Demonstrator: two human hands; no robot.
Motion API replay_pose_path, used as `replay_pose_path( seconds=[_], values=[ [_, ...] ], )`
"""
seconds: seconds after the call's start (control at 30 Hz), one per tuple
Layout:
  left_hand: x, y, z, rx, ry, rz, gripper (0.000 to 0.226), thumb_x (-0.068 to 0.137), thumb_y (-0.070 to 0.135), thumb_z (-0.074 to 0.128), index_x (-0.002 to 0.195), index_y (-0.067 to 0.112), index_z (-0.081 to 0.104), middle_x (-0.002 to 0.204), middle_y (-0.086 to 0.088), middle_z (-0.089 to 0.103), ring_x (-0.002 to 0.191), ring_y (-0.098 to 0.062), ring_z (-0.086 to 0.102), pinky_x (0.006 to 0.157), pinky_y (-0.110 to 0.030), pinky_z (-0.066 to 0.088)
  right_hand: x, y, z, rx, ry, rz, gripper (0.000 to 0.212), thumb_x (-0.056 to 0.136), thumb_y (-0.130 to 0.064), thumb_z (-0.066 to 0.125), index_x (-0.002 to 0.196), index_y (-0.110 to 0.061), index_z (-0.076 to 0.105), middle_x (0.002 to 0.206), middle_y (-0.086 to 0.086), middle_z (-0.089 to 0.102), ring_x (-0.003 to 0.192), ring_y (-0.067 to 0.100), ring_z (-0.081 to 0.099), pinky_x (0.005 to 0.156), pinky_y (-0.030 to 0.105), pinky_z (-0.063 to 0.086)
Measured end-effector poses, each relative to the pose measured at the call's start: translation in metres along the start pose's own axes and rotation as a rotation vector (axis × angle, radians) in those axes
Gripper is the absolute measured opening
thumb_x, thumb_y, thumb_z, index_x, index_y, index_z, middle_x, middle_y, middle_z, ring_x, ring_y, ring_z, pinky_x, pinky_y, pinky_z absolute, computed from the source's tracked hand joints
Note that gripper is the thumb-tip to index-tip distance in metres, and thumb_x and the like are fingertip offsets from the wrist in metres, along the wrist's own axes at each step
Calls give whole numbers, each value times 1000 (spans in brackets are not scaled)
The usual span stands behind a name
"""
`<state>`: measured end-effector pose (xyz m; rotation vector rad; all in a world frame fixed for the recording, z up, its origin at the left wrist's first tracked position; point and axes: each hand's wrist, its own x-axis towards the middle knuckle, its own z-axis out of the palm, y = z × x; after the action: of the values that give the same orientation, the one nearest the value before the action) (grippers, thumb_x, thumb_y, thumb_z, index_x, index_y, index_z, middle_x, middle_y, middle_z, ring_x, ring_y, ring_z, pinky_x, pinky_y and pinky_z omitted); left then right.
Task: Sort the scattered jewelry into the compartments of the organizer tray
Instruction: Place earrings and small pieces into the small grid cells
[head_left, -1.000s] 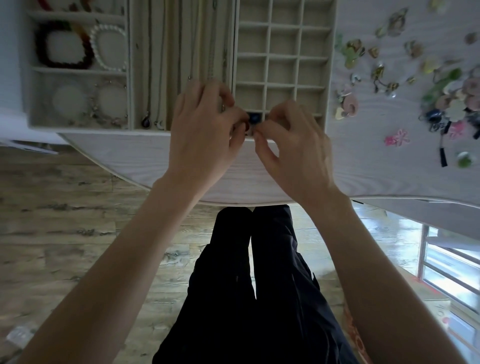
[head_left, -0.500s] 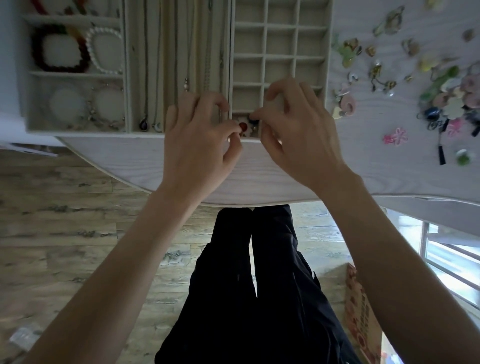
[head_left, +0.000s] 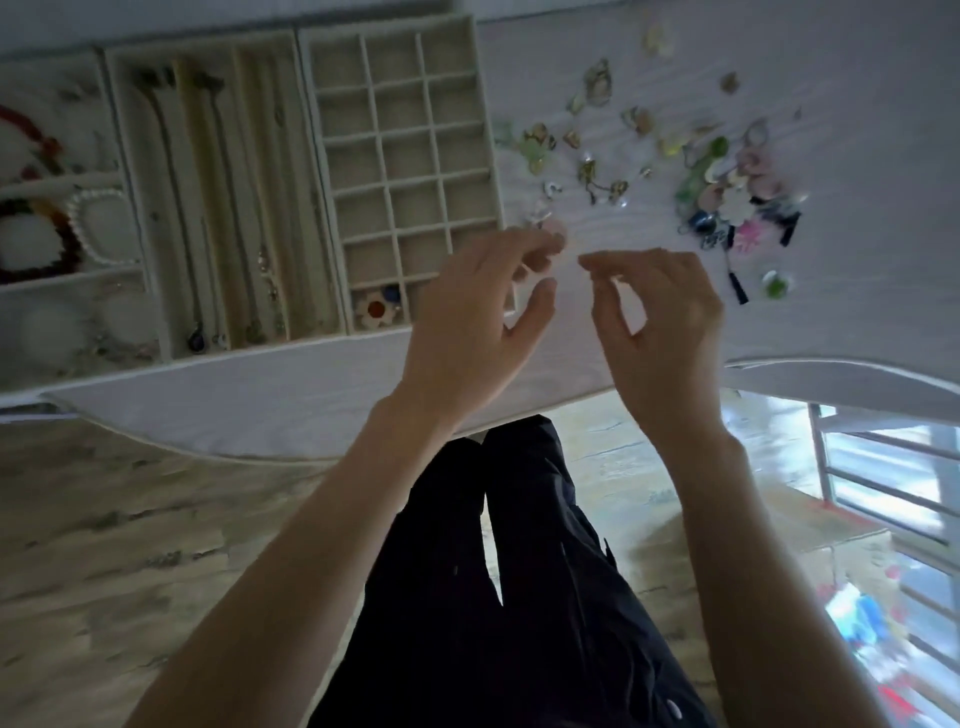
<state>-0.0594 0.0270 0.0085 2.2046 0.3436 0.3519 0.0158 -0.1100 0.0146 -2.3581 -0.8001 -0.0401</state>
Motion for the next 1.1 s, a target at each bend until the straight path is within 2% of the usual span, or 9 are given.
replay_pose_path(
  seconds=[0.1, 0.23, 0.33, 0.47, 0.6, 0.7, 0.93, 1.1],
  values=[
    [30, 19, 38, -24, -166, 0, 27, 91, 19, 60, 117, 12, 60, 101, 4, 64, 91, -8, 56, 84, -24, 46, -1, 43, -21, -78, 36, 163, 20, 89, -12, 55, 103, -12, 69, 90, 2, 69, 82, 22, 61, 72, 27, 46],
    [69, 32, 91, 163, -194, 44, 32, 92, 22, 58, 124, 15, 56, 114, -1, 59, 104, -16, 53, 80, -29, 46, 10, 93, -31, -241, -33, 320, 26, 88, -16, 58, 113, -12, 63, 104, 7, 64, 94, 27, 56, 72, 25, 35],
    [89, 33, 118, 326, -215, 97, 32, 91, 20, 56, 122, 14, 57, 116, -6, 57, 107, -23, 52, 77, -33, 47, 19, 112, -29, -240, -70, 288, 30, 83, -15, 62, 113, -11, 63, 106, 12, 61, 91, 30, 55, 74, 32, 41],
    [96, 26, 124, 472, -189, 171, 23, 82, 15, 64, 105, 11, 67, 99, -10, 62, 93, -29, 56, 65, -34, 45, 23, 123, -25, -288, -60, 240, 23, 82, -13, 63, 104, -8, 65, 104, 15, 61, 91, 33, 55, 74, 37, 45],
    [92, 20, 117, 569, -171, 204, 19, 76, 13, 70, 94, 11, 70, 89, -9, 63, 83, -29, 57, 66, -34, 44, 27, 131, -24, -308, -9, 214, 18, 81, -13, 61, 98, -9, 65, 99, 13, 62, 85, 31, 55, 70, 37, 47],
    [86, 20, 113, 633, -187, 220, 16, 76, 14, 70, 92, 11, 70, 89, -8, 63, 82, -28, 56, 70, -35, 45, 32, 135, -27, -323, 29, 215, 15, 81, -14, 63, 94, -7, 66, 95, 14, 63, 82, 31, 56, 68, 36, 46],
    [64, 14, 96, 639, -183, 167, 17, 83, 17, 64, 98, 13, 70, 93, -6, 63, 89, -28, 56, 78, -40, 45, 42, 135, -26, -222, 5, 107, 21, 79, -13, 61, 98, -9, 68, 98, 13, 61, 90, 31, 53, 76, 37, 46],
    [58, 12, 82, 498, -67, 88, 23, 85, 17, 56, 104, 12, 69, 96, -9, 62, 91, -29, 55, 82, -40, 46, 37, 136, -20, -83, -55, 79, 28, 76, -2, 62, 104, -4, 66, 107, 12, 61, 98, 28, 53, 82, 34, 46]
  ],
)
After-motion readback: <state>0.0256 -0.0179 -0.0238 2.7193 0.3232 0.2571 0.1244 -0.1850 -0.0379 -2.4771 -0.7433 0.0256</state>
